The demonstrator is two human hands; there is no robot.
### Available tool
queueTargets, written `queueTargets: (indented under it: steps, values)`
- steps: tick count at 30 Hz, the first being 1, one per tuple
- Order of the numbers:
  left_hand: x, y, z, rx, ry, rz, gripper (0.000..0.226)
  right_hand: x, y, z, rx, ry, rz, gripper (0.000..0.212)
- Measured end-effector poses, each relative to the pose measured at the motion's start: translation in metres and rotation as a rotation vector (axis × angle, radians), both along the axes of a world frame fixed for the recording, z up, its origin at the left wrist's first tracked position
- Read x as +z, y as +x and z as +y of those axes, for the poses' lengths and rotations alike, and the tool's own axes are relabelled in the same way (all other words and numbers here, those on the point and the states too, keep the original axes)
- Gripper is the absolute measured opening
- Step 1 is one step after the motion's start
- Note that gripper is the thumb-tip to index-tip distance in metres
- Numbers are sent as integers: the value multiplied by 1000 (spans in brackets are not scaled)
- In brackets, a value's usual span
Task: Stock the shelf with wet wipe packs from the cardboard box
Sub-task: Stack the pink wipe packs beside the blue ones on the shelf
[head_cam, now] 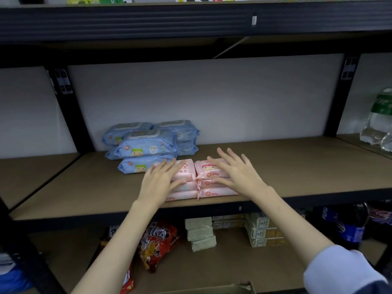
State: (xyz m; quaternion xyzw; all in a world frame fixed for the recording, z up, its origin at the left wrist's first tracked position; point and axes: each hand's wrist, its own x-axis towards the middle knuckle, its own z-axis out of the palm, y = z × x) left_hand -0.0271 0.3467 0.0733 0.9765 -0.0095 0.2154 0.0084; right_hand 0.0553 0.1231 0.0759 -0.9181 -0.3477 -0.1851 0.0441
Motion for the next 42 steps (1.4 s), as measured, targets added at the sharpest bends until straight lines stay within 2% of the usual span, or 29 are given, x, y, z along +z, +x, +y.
queueTargets:
  steps: [2,6,10,13,16,19,23,25,27,33,35,39,42]
  values:
    - [-4,2,-4,4,17,-43,55,-4,-1,7,14,-18,-27,76]
    - [-11,5,-5,12,88,-145,50,-14,-2,11,14,-19,-209,55]
    - [-13,6,-5,37,148,-168,50,-14,-2,9,20,-20,-189,57]
    - [-7,2,-8,15,139,-120,52,-8,-8,9,18,-6,-49,70]
    - [1,-6,-10,32,53,15,57,-6,-20,9,-2,23,-89,60]
    - [-7,-31,-17,-19,15,-114,52,-20,-43,4,41,170,-210,50]
    - [-47,-78,-30,-65,-25,-249,45,-70,-80,-8,109,275,-224,42]
    - [-77,-97,-37,-84,-90,-163,41,-104,-95,-15,104,278,-151,38]
    - [-114,-109,-44,-68,-185,9,40,-140,-109,-22,88,260,-21,38]
    - [-238,-135,-48,45,-325,605,41,-243,-140,-41,-97,0,592,41]
    - [-281,-146,-46,98,-452,770,39,-281,-147,-47,-156,-24,771,39]
    - [-346,-172,-45,231,-715,990,37,-342,-162,-58,-292,-35,1087,35]
    - [-380,-182,-50,303,-821,1075,34,-376,-169,-62,-409,-19,1211,32]
